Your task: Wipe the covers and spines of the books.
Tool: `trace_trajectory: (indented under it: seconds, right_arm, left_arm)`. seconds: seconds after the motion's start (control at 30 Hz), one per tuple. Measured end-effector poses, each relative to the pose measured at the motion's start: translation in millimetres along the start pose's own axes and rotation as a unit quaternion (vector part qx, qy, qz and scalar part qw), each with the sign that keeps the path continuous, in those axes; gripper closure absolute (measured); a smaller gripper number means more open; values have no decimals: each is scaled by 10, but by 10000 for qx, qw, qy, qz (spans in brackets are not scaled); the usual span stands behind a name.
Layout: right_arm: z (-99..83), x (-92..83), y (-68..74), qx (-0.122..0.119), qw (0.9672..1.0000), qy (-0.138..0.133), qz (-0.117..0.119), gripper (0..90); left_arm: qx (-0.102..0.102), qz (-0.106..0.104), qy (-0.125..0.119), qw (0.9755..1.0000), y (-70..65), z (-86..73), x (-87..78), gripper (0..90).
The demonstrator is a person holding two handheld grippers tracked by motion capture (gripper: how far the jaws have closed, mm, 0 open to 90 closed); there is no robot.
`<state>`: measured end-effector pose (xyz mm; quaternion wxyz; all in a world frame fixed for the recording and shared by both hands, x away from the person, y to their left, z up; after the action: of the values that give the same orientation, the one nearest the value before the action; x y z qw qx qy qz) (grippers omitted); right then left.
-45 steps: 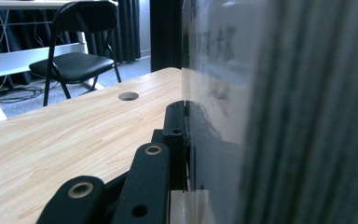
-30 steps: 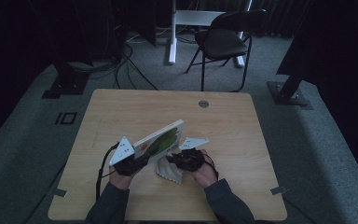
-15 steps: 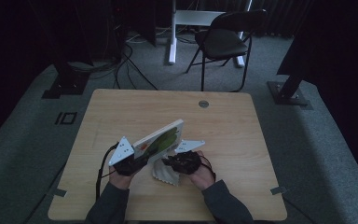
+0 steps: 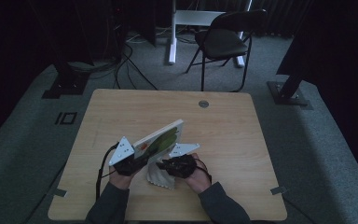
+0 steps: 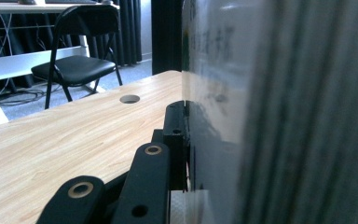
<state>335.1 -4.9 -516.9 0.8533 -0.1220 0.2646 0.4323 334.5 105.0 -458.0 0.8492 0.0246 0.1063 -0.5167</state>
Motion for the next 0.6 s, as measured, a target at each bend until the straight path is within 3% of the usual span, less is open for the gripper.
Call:
trace_trajectory:
  seconds: [0.6]
  right_arm:
    - [59,7,182,-181,9997,-48,159,829]
  left_arm:
    - [-18,23,-13,10000,18,-8,1,777]
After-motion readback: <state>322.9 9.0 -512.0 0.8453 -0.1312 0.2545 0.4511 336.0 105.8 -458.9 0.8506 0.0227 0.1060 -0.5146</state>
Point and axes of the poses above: each handheld gripper's, and its own axes: x roughly forward along the jaws, z roughly out of its top, y roughly to its left, the point moved 7 cm from there along x, roughly forward along the jaws, and after that the axes turned 13 degrees about -z, right-handed, at the moved point
